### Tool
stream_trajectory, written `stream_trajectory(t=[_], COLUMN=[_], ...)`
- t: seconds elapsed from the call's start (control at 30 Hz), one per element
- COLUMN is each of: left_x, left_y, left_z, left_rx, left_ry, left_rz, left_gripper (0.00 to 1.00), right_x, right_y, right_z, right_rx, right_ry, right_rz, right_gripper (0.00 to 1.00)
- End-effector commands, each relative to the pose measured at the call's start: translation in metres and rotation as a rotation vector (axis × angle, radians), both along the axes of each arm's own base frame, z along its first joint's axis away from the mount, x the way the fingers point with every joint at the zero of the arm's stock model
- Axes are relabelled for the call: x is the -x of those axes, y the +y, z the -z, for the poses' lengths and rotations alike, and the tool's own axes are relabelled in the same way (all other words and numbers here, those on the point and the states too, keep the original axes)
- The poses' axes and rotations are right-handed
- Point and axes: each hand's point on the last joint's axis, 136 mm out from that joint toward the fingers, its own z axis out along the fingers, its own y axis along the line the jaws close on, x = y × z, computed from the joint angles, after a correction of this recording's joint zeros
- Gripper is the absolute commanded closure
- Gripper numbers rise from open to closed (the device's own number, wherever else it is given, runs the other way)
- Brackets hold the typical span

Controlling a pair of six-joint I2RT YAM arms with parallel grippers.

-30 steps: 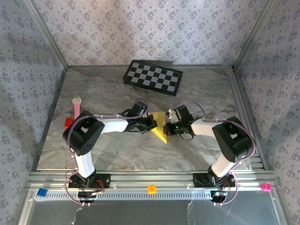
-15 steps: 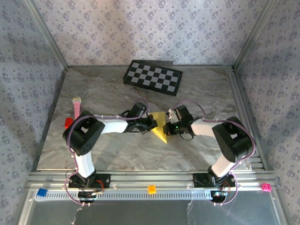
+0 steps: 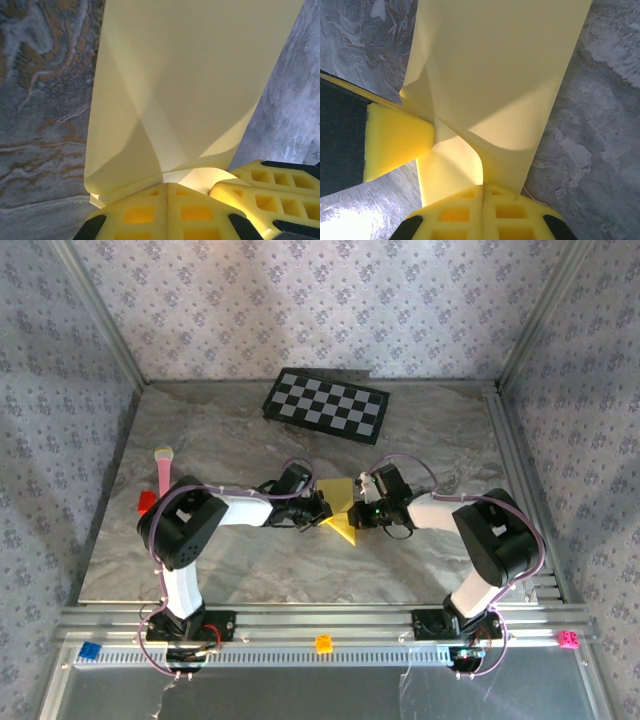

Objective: Fold a paper plane with a square sheet of paper (pick it up from the middle)
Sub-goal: Third fold the triangle at the center of the table.

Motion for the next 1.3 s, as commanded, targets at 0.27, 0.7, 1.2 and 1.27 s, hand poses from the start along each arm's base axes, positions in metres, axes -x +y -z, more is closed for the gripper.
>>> stream_trajectory(t=[0.27, 0.7, 1.2, 1.27], left_x=[0.008, 0.008, 0.008, 0.008], left_y=[0.018, 0.017, 0.014, 0.015], left_z=[0.023, 0.020, 0.020, 0.020], left_rx=[-0.093, -0.090, -0.078, -0.079], left_ry=[0.016, 0.005, 0.007, 0.008], left_rz=[0.000, 0.007, 0.012, 0.011], left_gripper=[1.00, 1.00, 1.00, 1.00], right_x=[-0.005, 0.039, 0.033, 0.034], right_y=[-0.007, 0.021, 0.033, 0.033], right_z=[-0.038, -0.060, -0.024, -0.021], right_rx=[-0.020, -0.133, 0.054, 0.074], right_ry=[-0.018, 0.115, 0.144, 0.152], right_rz=[0.071, -0.056, -0.031, -0.033], right_gripper=[0.67, 0.81, 0.99, 0.99])
